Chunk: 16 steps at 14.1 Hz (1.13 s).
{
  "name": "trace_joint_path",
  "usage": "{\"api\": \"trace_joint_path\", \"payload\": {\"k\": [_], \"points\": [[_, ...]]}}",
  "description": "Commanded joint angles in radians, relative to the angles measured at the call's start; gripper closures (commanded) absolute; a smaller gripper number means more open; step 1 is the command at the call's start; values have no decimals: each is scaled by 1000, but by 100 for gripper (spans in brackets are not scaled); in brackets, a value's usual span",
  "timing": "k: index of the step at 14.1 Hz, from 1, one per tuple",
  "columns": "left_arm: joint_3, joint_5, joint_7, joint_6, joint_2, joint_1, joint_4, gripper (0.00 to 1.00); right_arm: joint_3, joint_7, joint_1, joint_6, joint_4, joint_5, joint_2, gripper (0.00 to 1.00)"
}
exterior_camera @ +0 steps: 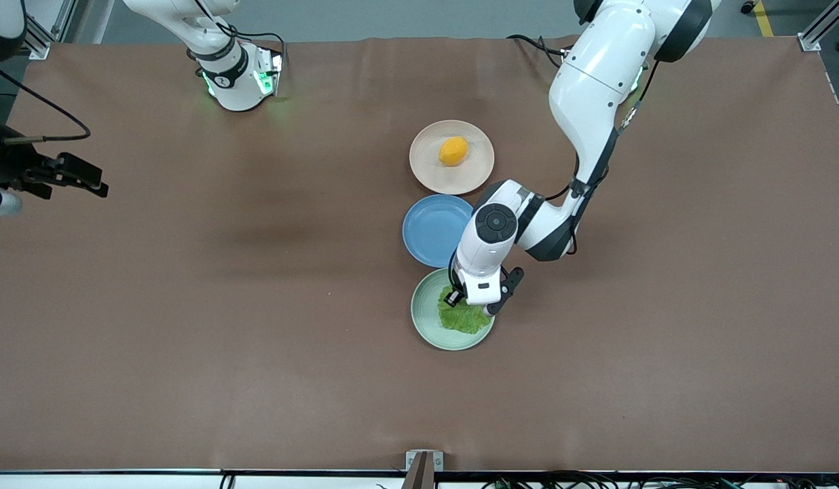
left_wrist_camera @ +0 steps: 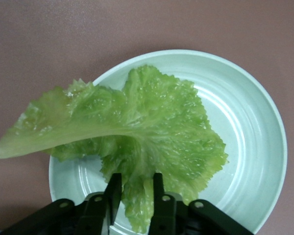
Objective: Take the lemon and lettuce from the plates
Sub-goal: 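Close the left gripper on the lettuce leaf stem, then lift the lettuce with the left gripper while the right gripper reaches the lemon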
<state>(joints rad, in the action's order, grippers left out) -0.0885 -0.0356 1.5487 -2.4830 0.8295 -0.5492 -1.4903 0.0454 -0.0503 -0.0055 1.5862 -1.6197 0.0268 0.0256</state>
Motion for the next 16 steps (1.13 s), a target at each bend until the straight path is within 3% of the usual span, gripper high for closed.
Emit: {"api": "trace_joint_path", "payload": {"k": [1, 4, 7, 11, 16], "points": [[7, -26, 24, -7, 8, -8, 18, 87, -1, -14, -19, 26, 21, 4, 77, 0], [7, -26, 24, -7, 4, -8, 19, 98, -1, -14, -10, 49, 24, -2, 122, 0], [9, -29, 22, -5, -18, -6, 19, 100, -10, 91, 8, 11, 11, 13, 117, 0], [4, -24, 22, 16, -87, 9, 18, 100, -21, 403, 180, 6, -32, 42, 102, 0], [-8, -9, -69, 281, -295, 90, -25, 100, -21, 763, 401, 105, -153, 81, 60, 0]]}}
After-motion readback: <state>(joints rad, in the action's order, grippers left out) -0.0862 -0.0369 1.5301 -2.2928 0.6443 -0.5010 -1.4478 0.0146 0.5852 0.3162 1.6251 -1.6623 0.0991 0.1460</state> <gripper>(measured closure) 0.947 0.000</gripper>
